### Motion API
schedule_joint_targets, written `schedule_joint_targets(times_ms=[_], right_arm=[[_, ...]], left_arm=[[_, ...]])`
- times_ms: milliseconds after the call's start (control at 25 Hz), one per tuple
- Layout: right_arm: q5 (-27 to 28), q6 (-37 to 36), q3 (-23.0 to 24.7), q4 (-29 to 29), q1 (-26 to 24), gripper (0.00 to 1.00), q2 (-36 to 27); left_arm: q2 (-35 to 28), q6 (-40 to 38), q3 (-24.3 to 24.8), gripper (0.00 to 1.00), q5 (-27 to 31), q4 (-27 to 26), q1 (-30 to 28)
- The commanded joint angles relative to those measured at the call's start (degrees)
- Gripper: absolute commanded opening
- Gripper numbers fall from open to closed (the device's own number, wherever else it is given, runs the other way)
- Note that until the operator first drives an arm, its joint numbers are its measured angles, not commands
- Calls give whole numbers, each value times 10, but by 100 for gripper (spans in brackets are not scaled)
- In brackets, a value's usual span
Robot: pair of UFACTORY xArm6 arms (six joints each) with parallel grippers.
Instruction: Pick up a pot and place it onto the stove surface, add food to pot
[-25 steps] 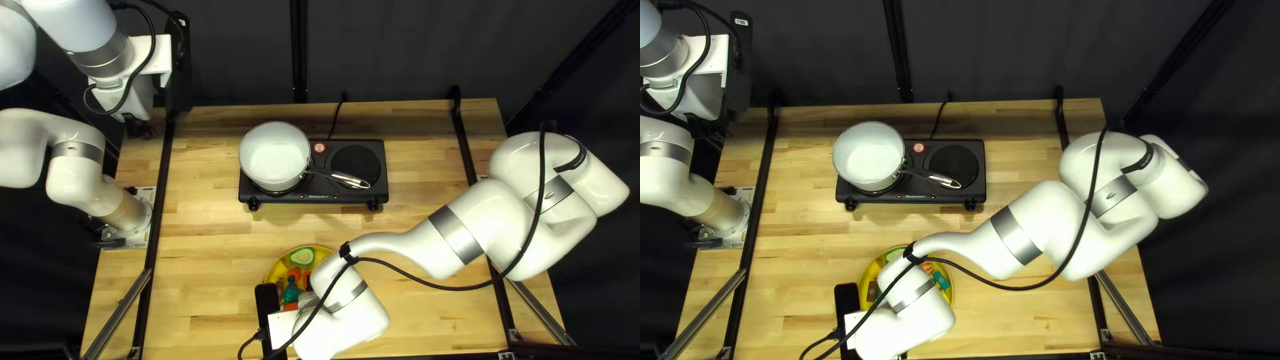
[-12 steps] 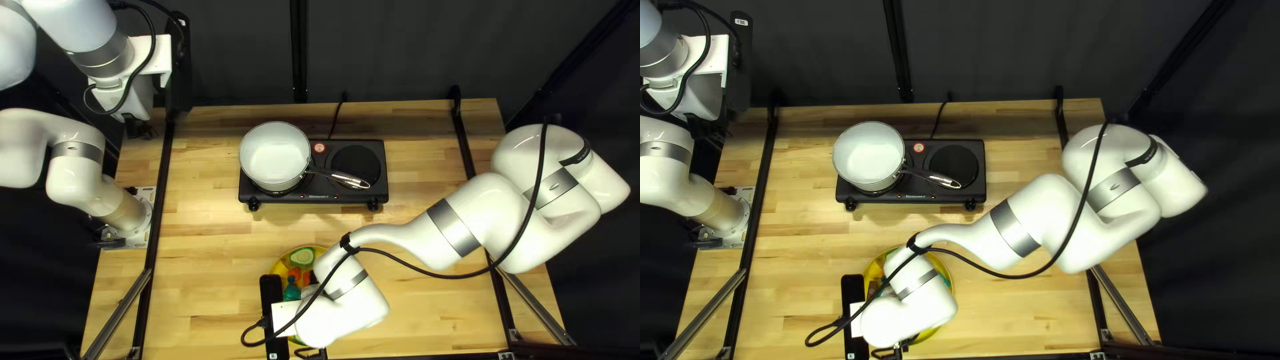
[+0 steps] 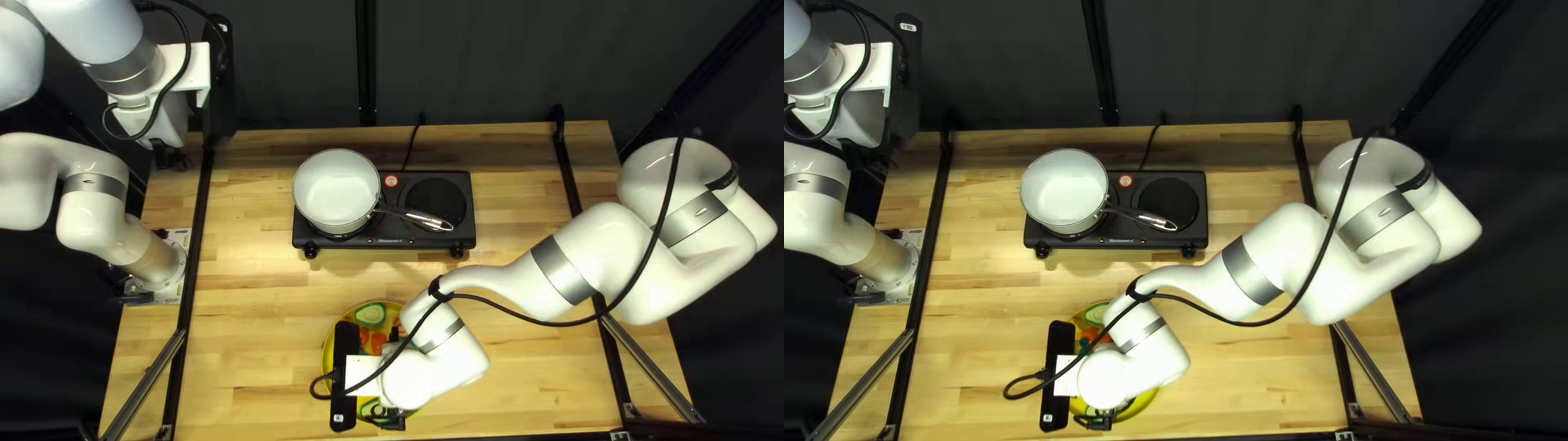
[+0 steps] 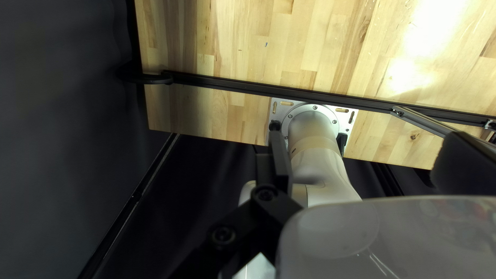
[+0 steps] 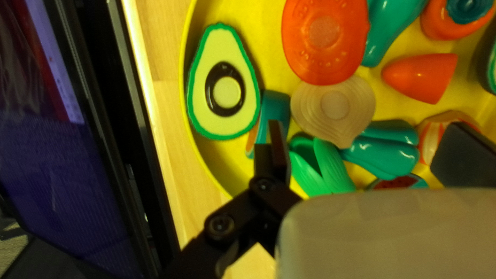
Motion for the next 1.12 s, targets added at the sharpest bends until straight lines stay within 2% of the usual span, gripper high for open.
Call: schedule_joint_targets(times_ms=[40,200,400,600,640,680,1120], right_arm=[[36,25,-50,6,3,100,35],[44,34,-65,15,0,100,50],[30,64,-40,13,1,100,38],[27,69,-46,11,-3,99,41],[23,67,-44,11,-4,67,40],[22,66,-43,10,-5,0,40],[22,66,-43,10,-5,0,40]], left_arm=[[0,0,0,100,0,0,0],[0,0,0,100,0,0,0],[0,0,0,100,0,0,0],[0,0,0,100,0,0,0],[0,0,0,100,0,0,0],[0,0,0,100,0,0,0],[0,0,0,100,0,0,0]])
